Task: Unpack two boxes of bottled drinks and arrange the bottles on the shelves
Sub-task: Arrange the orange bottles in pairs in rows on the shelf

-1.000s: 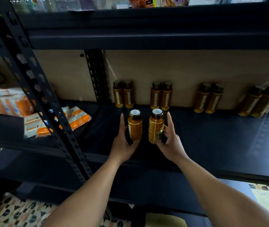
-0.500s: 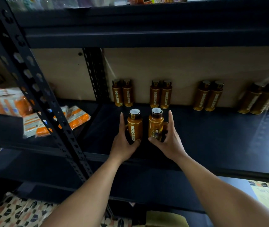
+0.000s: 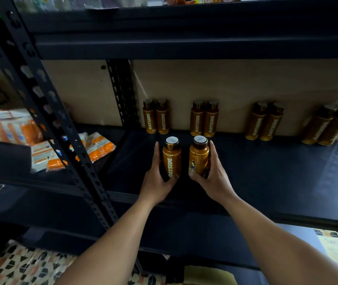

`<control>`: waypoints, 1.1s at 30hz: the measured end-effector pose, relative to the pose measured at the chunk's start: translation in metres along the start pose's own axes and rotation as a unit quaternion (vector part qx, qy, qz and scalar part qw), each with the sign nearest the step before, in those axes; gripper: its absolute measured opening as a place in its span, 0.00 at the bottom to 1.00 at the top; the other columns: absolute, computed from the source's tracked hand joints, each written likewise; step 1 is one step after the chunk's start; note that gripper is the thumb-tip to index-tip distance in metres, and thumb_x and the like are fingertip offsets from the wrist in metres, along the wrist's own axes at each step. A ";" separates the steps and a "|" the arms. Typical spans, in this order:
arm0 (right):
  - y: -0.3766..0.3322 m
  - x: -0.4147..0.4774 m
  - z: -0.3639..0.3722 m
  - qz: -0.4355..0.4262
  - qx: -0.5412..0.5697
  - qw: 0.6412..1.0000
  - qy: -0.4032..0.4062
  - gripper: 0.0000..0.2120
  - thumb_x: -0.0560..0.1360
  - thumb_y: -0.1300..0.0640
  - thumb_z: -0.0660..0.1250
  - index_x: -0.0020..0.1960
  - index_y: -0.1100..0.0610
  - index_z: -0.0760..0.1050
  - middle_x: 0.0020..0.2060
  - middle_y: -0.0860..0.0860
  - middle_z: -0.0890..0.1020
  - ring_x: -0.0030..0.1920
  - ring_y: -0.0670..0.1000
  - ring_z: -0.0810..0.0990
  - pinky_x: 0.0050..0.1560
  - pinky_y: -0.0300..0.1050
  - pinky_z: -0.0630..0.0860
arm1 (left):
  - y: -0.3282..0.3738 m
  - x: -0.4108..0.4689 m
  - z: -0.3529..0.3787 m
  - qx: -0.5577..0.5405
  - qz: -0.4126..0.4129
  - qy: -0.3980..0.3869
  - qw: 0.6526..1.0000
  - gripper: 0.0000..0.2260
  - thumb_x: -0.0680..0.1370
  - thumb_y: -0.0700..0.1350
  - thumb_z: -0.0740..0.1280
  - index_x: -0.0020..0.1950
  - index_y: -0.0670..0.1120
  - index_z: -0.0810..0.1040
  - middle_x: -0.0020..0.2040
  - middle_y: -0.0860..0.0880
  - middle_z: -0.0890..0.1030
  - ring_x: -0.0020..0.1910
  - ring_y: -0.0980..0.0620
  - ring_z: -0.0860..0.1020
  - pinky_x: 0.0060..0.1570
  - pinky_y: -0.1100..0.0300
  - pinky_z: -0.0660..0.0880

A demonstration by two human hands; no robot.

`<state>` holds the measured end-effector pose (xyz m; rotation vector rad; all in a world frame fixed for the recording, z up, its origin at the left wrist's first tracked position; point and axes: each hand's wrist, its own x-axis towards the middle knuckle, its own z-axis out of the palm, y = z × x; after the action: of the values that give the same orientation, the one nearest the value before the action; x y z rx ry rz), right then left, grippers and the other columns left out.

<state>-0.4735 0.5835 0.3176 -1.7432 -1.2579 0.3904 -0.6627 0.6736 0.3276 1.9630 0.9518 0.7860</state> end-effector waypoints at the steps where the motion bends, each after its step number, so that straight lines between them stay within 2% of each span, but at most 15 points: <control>1: 0.000 0.001 0.001 0.005 0.000 1.000 0.007 0.57 0.72 0.45 0.78 0.81 0.35 0.36 0.78 0.47 0.64 0.73 0.44 0.65 0.70 0.51 0.69 | 0.000 0.000 0.000 0.001 0.001 0.001 1.000 0.50 0.76 0.51 0.75 0.78 0.70 0.36 0.77 0.59 0.67 0.70 0.64 0.66 0.66 0.61 0.65; 4: 0.000 0.000 0.003 0.008 -0.010 1.000 0.005 0.59 0.71 0.43 0.79 0.81 0.37 0.35 0.79 0.48 0.62 0.75 0.49 0.65 0.67 0.49 0.68 | 0.000 0.000 0.000 0.005 0.001 0.003 1.000 0.50 0.76 0.52 0.74 0.78 0.69 0.36 0.77 0.58 0.67 0.74 0.57 0.67 0.66 0.59 0.66; 6: -0.001 -0.001 0.002 0.003 -0.006 1.000 -0.003 0.60 0.71 0.44 0.79 0.81 0.37 0.33 0.79 0.47 0.61 0.76 0.47 0.64 0.70 0.50 0.67 | 0.000 0.000 0.000 0.003 0.001 0.001 1.000 0.50 0.76 0.52 0.75 0.79 0.69 0.36 0.77 0.59 0.67 0.73 0.57 0.68 0.66 0.59 0.67; 8: 0.002 -0.002 0.000 0.001 0.006 1.000 -0.013 0.59 0.73 0.51 0.78 0.81 0.40 0.32 0.78 0.46 0.65 0.72 0.43 0.67 0.69 0.48 0.68 | 0.000 -0.001 0.000 0.005 0.004 -0.004 1.000 0.50 0.76 0.52 0.75 0.79 0.68 0.36 0.77 0.59 0.67 0.73 0.57 0.68 0.67 0.59 0.66; 12: 0.007 -0.003 -0.002 0.003 0.011 1.000 -0.027 0.57 0.76 0.58 0.75 0.81 0.40 0.31 0.67 0.36 0.73 0.61 0.34 0.74 0.59 0.34 0.67 | 0.000 -0.001 -0.001 0.009 0.002 -0.005 1.000 0.50 0.76 0.53 0.74 0.78 0.69 0.35 0.78 0.57 0.66 0.74 0.54 0.68 0.68 0.57 0.66; 15: 0.007 -0.002 -0.001 0.006 0.009 1.000 -0.027 0.55 0.76 0.57 0.75 0.81 0.40 0.34 0.63 0.37 0.76 0.60 0.37 0.76 0.63 0.42 0.71 | -0.001 0.000 0.000 0.014 0.000 -0.003 1.000 0.50 0.77 0.52 0.74 0.78 0.69 0.36 0.77 0.57 0.68 0.73 0.54 0.69 0.66 0.59 0.67; 18: 0.004 -0.001 0.001 0.011 0.011 1.000 -0.016 0.54 0.74 0.51 0.77 0.81 0.38 0.38 0.71 0.43 0.72 0.69 0.47 0.74 0.69 0.51 0.72 | -0.002 -0.001 0.000 0.009 0.001 -0.006 1.000 0.49 0.77 0.52 0.74 0.78 0.69 0.36 0.77 0.58 0.68 0.73 0.54 0.70 0.67 0.58 0.68; 21: 0.001 -0.001 0.002 0.015 0.002 1.000 0.003 0.57 0.70 0.45 0.80 0.82 0.38 0.40 0.78 0.46 0.65 0.73 0.47 0.68 0.68 0.47 0.69 | -0.002 0.000 0.000 0.006 0.000 -0.005 1.000 0.50 0.77 0.52 0.74 0.78 0.70 0.36 0.77 0.57 0.68 0.74 0.54 0.69 0.69 0.55 0.68; 24: 0.001 -0.002 0.002 0.014 0.002 1.000 -0.004 0.59 0.69 0.42 0.80 0.82 0.39 0.39 0.77 0.42 0.64 0.72 0.44 0.66 0.66 0.45 0.67 | -0.003 0.000 0.000 0.004 -0.002 -0.006 1.000 0.50 0.77 0.51 0.74 0.79 0.69 0.36 0.77 0.58 0.68 0.73 0.57 0.68 0.67 0.59 0.67; 26: 0.002 -0.003 0.000 0.011 0.012 1.000 -0.014 0.58 0.71 0.46 0.79 0.82 0.38 0.38 0.72 0.40 0.67 0.69 0.42 0.69 0.67 0.46 0.69 | -0.004 0.001 0.000 0.003 0.000 -0.007 1.000 0.50 0.77 0.51 0.74 0.79 0.68 0.37 0.77 0.58 0.68 0.71 0.60 0.68 0.67 0.59 0.67; 29: 0.005 -0.003 -0.002 0.025 0.018 0.999 -0.016 0.56 0.73 0.53 0.78 0.82 0.38 0.38 0.65 0.41 0.78 0.61 0.42 0.78 0.63 0.45 0.73 | -0.005 0.000 0.000 0.002 0.004 -0.007 1.000 0.50 0.77 0.51 0.75 0.79 0.68 0.37 0.73 0.63 0.68 0.68 0.64 0.68 0.67 0.59 0.68; 31: 0.004 -0.003 0.000 0.026 0.005 1.000 -0.014 0.54 0.74 0.52 0.77 0.81 0.37 0.39 0.61 0.40 0.81 0.56 0.40 0.81 0.59 0.44 0.75 | -0.004 0.000 -0.001 0.004 0.005 -0.007 1.000 0.49 0.77 0.52 0.75 0.79 0.68 0.37 0.69 0.67 0.67 0.68 0.65 0.68 0.65 0.61 0.68; 33: 0.003 -0.003 0.002 0.021 -0.005 1.000 -0.011 0.53 0.74 0.50 0.77 0.81 0.36 0.39 0.64 0.44 0.81 0.58 0.44 0.81 0.58 0.42 0.76 | -0.003 -0.001 0.000 0.012 0.008 -0.008 1.000 0.49 0.77 0.52 0.74 0.79 0.68 0.37 0.70 0.67 0.67 0.68 0.65 0.67 0.65 0.61 0.67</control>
<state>-0.4743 0.5812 0.3130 -1.7806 -1.2419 0.4308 -0.6646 0.6748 0.3247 1.9974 0.9400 0.7695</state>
